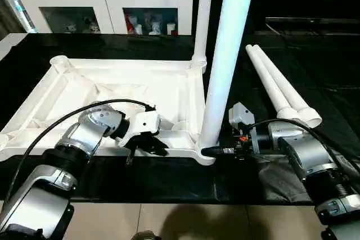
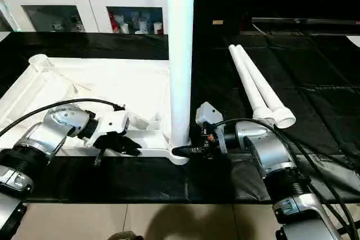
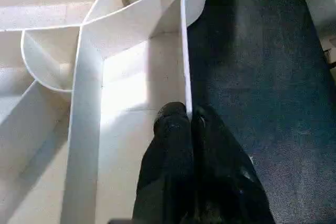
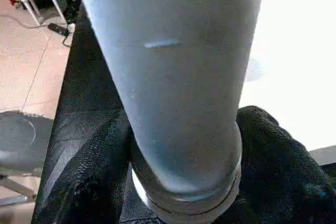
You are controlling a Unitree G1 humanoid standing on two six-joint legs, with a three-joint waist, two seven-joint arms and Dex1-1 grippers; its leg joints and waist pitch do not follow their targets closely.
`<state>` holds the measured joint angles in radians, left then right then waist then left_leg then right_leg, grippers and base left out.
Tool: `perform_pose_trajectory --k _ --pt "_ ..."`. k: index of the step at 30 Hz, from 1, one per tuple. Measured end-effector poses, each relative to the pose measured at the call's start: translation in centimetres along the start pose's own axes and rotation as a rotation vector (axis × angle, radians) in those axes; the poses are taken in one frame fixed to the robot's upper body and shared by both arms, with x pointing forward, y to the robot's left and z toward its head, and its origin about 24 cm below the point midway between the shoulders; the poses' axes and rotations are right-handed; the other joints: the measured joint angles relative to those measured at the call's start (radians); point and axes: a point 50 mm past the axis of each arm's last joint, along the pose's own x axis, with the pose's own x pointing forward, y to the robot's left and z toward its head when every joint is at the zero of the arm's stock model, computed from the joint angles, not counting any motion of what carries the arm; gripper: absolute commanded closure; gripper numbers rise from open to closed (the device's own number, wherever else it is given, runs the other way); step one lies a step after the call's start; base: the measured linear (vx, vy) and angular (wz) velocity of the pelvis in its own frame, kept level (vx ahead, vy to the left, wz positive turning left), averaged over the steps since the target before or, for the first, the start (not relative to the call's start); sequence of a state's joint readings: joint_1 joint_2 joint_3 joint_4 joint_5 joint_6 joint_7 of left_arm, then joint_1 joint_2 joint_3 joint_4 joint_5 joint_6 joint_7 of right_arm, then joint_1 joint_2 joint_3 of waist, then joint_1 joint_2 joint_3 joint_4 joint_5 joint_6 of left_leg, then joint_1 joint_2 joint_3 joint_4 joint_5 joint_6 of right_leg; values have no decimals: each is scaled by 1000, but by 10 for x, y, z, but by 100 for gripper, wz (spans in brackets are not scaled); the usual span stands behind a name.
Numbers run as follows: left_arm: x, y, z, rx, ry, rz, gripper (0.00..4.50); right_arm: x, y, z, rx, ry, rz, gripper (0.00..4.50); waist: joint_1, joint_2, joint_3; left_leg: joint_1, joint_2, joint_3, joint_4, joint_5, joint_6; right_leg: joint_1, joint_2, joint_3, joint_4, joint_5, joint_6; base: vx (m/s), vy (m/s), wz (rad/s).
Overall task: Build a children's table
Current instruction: Rotate leg to tighten
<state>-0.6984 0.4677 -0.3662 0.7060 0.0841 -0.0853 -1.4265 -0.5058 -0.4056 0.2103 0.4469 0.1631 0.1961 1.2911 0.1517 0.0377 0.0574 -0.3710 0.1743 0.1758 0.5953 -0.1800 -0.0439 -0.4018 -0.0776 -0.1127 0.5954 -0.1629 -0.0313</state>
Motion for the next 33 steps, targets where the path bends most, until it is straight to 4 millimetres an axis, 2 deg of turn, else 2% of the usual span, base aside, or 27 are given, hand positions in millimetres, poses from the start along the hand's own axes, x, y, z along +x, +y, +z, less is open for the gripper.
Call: perform_pose_trajectory --k 4,7,9,11,13,15,17,18,20,24,25,28,29,33 --pt "4 4 0 -66 -16 59 450 8 -1 -5 51 -44 -98 184 -5 0 0 5 0 0 1 0 0 5 0 0 1 0 1 0 0 0" --pt "9 13 0 -149 -20 186 450 17 -10 -7 127 -96 -293 185 -15 -1 -1 8 0 0 1 1 -1 7 0 0 0 -1 1 0 0 0" --pt "17 19 3 -207 -27 264 450 24 -17 -8 184 -122 -435 185 -29 0 -1 13 0 0 2 1 -1 11 -1 0 -3 -1 2 0 0 0" --pt "32 25 9 -297 -51 354 450 33 -31 -5 259 -133 -613 185 -53 0 0 21 0 -1 2 1 -1 21 -3 -8 -12 -1 2 0 0 0" --pt "42 27 16 -342 -69 396 450 37 -38 -3 293 -131 -712 185 -69 2 0 21 0 -4 0 0 0 27 -6 -18 -23 -1 2 0 0 0" --pt "49 29 20 -375 -79 431 450 41 -43 0 307 -119 -785 185 -83 3 -1 21 0 -5 1 0 0 32 -15 -34 -30 -1 2 0 0 0" --pt "52 31 23 -383 -71 465 450 45 -47 4 306 -101 -832 185 -95 4 -1 21 0 -7 0 0 1 35 -16 -39 -36 -1 2 0 0 0" --pt "52 31 24 -380 -70 469 450 46 -48 5 304 -101 -838 150 -97 4 -1 21 0 -7 0 0 1 35 -17 -39 -36 -1 2 0 0 0" --pt "51 32 26 -374 -65 475 450 47 -48 6 303 -112 -848 115 -98 4 -1 19 -1 -7 0 -2 3 35 -17 -37 -36 -1 2 0 0 0" --pt "49 33 28 -356 -60 487 450 48 -48 8 271 -117 -851 94 -93 3 -1 16 -1 -6 -4 -3 4 29 -17 -37 -33 1 1 0 0 0" --pt "48 33 28 -353 -61 489 450 48 -48 9 265 -121 -851 70 -91 3 -1 14 -1 -5 -5 -3 4 27 -17 -36 -32 4 1 0 0 0" --pt "44 34 28 -342 -65 492 450 48 -46 11 236 -134 -826 56 -86 3 -1 8 -1 -4 -5 -3 3 16 -17 -34 -22 12 -1 0 0 0" --pt "43 34 28 -338 -68 487 450 46 -45 10 222 -140 -817 28 -82 3 -1 5 0 -5 -5 -3 2 13 -16 -34 -18 10 -3 0 0 0" --pt "36 34 25 -316 -65 485 450 35 -38 4 179 -147 -744 16 -70 3 -1 2 2 -4 -6 -3 2 7 -15 -34 -16 9 -5 0 0 0"
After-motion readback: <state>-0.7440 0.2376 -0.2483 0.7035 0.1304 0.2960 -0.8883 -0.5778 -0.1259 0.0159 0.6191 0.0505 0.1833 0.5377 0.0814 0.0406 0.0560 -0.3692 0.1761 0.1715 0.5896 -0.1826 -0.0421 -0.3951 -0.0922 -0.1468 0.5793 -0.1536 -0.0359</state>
